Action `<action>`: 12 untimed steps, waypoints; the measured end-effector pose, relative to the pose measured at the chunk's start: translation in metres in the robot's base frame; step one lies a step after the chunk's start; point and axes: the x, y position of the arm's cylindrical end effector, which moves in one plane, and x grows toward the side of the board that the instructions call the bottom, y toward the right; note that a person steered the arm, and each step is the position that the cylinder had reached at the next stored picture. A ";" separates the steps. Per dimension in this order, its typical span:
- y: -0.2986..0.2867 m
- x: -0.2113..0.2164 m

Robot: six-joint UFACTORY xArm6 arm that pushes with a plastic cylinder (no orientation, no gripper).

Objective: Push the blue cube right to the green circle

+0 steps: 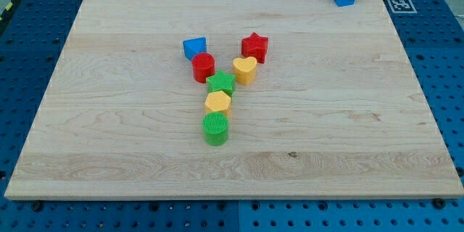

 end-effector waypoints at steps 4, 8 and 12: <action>-0.033 0.003; -0.030 0.051; -0.043 0.083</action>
